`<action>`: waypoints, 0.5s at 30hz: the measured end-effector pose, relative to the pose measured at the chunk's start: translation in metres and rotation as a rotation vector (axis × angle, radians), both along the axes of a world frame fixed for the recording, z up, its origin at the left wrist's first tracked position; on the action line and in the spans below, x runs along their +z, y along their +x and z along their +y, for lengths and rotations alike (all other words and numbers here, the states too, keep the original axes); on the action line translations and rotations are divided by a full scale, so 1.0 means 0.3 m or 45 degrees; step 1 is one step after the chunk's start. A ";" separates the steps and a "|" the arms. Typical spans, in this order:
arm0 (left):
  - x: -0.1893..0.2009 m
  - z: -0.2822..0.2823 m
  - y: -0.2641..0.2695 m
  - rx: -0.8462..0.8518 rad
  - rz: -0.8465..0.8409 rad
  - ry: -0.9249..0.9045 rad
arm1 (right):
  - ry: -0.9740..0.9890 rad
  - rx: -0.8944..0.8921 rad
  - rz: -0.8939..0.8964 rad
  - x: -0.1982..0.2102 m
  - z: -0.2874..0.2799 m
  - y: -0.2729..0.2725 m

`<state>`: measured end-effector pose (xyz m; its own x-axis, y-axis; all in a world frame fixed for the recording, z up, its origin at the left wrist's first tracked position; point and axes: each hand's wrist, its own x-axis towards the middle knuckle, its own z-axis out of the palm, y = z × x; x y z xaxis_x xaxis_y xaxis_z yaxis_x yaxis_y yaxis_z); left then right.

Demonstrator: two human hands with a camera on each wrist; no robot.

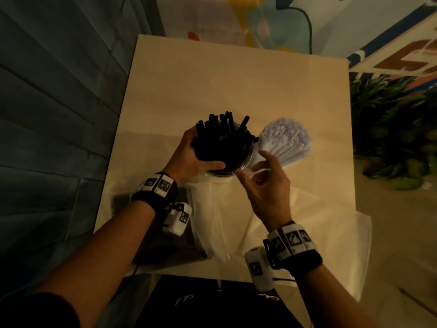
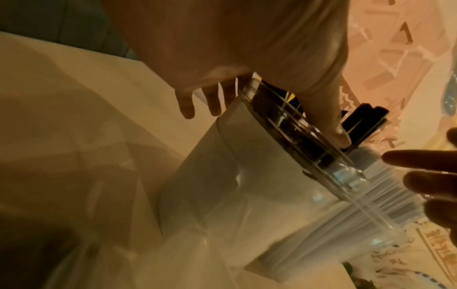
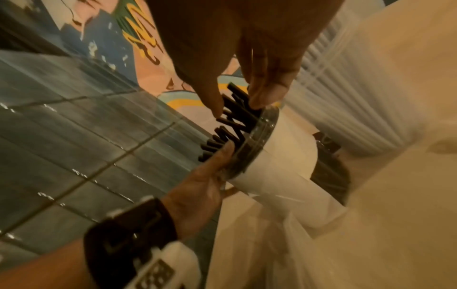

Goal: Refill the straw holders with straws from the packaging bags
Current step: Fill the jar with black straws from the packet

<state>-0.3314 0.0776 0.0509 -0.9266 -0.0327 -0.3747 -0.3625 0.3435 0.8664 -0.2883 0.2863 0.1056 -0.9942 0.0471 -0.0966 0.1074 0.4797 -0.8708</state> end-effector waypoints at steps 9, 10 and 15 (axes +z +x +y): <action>0.041 -0.003 -0.092 -0.222 0.060 -0.045 | 0.133 0.062 -0.091 -0.022 -0.116 -0.158; 0.032 -0.007 -0.097 -0.250 0.109 -0.099 | 0.150 0.057 -0.117 -0.021 -0.121 -0.174; 0.053 0.001 -0.141 -0.385 0.219 -0.252 | 0.237 0.156 -0.159 -0.009 -0.150 -0.237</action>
